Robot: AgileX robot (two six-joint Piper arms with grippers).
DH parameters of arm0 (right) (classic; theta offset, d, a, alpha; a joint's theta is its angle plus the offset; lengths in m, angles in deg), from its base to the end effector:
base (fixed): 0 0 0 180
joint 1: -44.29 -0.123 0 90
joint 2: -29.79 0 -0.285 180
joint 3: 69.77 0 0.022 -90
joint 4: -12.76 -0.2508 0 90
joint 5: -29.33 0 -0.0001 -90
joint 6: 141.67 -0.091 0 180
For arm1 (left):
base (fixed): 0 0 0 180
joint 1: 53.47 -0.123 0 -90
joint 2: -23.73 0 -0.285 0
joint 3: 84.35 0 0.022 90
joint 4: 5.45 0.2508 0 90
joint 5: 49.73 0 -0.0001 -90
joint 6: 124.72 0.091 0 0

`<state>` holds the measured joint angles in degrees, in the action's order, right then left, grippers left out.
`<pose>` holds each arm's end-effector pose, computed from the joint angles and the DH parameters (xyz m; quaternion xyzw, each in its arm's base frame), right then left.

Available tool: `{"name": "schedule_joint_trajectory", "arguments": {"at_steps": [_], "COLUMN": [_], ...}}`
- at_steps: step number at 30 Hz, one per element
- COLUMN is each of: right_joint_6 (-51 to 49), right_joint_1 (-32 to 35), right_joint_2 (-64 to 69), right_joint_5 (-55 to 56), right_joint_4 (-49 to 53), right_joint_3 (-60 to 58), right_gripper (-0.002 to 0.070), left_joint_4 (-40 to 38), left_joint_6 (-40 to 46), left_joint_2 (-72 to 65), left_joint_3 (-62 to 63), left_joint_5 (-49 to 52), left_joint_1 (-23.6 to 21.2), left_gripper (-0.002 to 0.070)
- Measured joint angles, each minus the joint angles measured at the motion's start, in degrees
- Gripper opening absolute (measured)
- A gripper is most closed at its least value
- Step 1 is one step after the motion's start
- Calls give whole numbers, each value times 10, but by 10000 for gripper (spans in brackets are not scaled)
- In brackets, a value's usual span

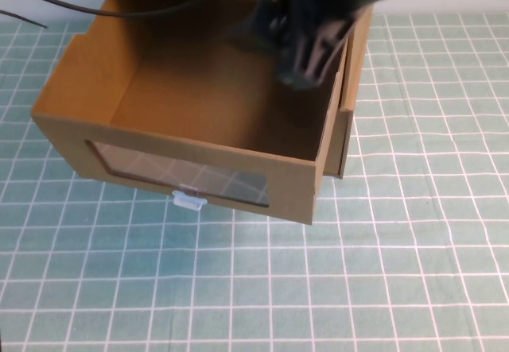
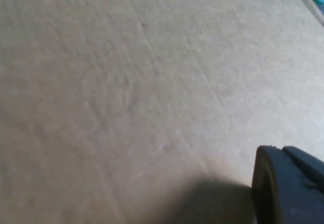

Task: Open the shoe box
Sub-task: 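Pull the top drawer of the cardboard box fully open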

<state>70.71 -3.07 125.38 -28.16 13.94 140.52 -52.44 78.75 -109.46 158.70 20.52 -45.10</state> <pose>0.2199 0.2364 0.4821 -0.5633 0.6733 0.0522 0.4760 0.4580 -0.1307 0.3921 0.2370 0.8297 -0.3544 0.3604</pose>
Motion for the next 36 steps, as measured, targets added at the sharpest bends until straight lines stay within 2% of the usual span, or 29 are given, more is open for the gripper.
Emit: {"name": "schedule_joint_trajectory", "arguments": {"at_steps": [3,5,9,12,15,19,24,30,36], "right_joint_6": [-8,-12,-53,-73,-108,-173,-240,-365,-500], "right_joint_1": [0,0,0,0,0,0,0,0,0], "right_joint_2": [-29,-47,-75,-97,-123,-170,-268,-419,-541], "right_joint_5": [-6,-24,-68,-102,-127,-149,-149,-59,33], "right_joint_4": [5,14,56,97,141,200,222,287,360], "right_joint_3": [0,0,0,0,0,-2,-66,-280,-516], "right_gripper": [501,452,279,107,20,-6,-10,-12,-13], "left_joint_4": [32,61,127,192,242,288,305,339,418], "left_joint_6": [-7,-10,-21,-44,-64,-72,-64,-59,-80], "left_joint_2": [18,41,114,179,245,345,481,647,831], "left_joint_3": [0,0,0,0,-15,-94,-269,-509,-745], "left_joint_5": [5,13,18,20,21,23,24,13,-75], "left_joint_1": [-1,-6,-13,-13,-13,-13,-13,-13,-13], "left_gripper": [-6,-6,-6,-6,-6,-6,-6,-6,-6]}}
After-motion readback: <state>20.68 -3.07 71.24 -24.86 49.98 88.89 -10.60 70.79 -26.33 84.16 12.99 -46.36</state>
